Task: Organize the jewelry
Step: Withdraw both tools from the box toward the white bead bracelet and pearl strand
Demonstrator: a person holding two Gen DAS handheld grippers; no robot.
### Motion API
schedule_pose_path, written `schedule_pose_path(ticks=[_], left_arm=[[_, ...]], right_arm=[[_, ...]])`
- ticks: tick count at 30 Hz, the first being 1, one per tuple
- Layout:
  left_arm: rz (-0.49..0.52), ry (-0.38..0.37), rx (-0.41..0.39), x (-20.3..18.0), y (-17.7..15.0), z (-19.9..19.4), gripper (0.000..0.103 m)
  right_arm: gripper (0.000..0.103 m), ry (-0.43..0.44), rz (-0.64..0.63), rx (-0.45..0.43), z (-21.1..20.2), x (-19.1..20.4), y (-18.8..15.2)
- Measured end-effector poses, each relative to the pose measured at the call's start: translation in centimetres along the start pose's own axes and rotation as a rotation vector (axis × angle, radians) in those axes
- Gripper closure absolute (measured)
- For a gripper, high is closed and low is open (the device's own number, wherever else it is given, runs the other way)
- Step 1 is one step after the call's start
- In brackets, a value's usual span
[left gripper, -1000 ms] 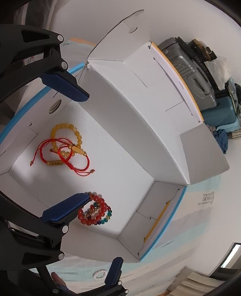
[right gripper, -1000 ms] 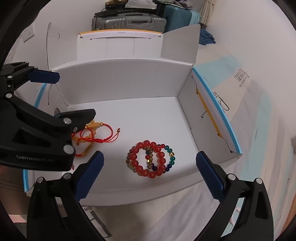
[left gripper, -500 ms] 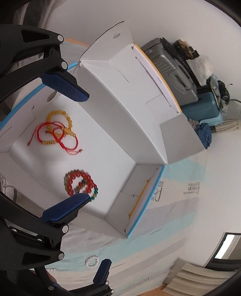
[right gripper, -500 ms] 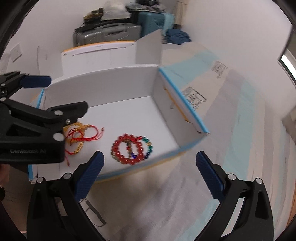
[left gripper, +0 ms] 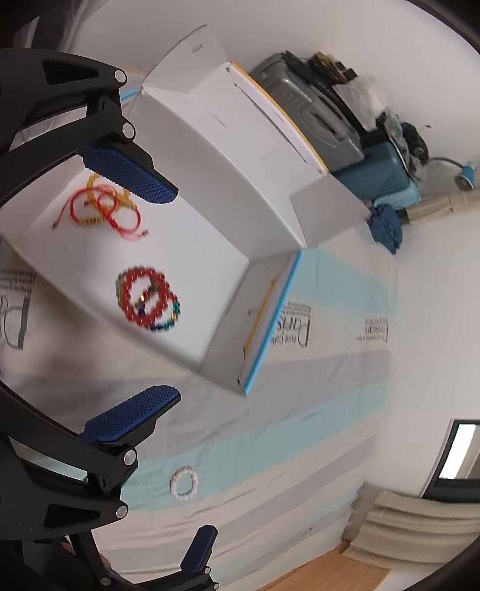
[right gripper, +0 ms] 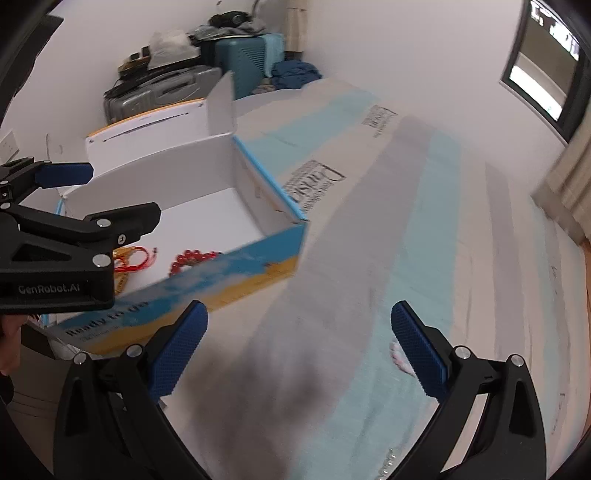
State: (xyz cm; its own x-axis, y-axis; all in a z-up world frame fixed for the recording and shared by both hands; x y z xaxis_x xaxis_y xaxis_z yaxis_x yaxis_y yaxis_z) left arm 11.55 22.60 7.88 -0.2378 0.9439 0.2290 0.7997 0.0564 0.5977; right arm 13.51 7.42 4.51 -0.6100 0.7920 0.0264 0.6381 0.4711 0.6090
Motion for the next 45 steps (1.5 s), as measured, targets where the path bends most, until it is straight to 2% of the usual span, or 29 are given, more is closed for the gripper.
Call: schedule_pose_path(ticks=[12, 24, 35, 45], left_arm=[[0.065, -0.044, -0.014, -7.5, 0.6, -1.6, 0.006], [0.141, -0.103, 0.027, -14.5, -0.1, 0.2, 0.006], [0.208, -0.159, 0.086, -20.4, -0.6, 4.1, 0.007], [0.264, -0.198, 0.15, -25.7, -1.2, 8.0, 0.01]], right_arm=[[0.007, -0.066, 0.115, -0.003, -3.1, -8.2, -4.4], [0.007, -0.096, 0.213, 0.028, -3.8, -14.0, -9.7], [0.007, -0.097, 0.308, 0.081, -2.0, -16.9, -14.8], [0.015, -0.064, 0.37, 0.155, 0.7, -17.2, -19.5]])
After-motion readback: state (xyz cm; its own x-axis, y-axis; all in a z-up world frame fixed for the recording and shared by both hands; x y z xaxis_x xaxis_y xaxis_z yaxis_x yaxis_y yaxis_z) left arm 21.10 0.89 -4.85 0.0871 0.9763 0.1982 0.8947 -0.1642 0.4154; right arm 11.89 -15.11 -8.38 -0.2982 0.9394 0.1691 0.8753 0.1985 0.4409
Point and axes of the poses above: each gripper's, at about its wrist camera, not at the fingertips, and z roughly the way its jaws point, x to its left, y to its top, the point moved 3 cm from there along z, roughly the way its jaws point, and after that the axes turned 11 degrees about y, right-handed, at the moved point
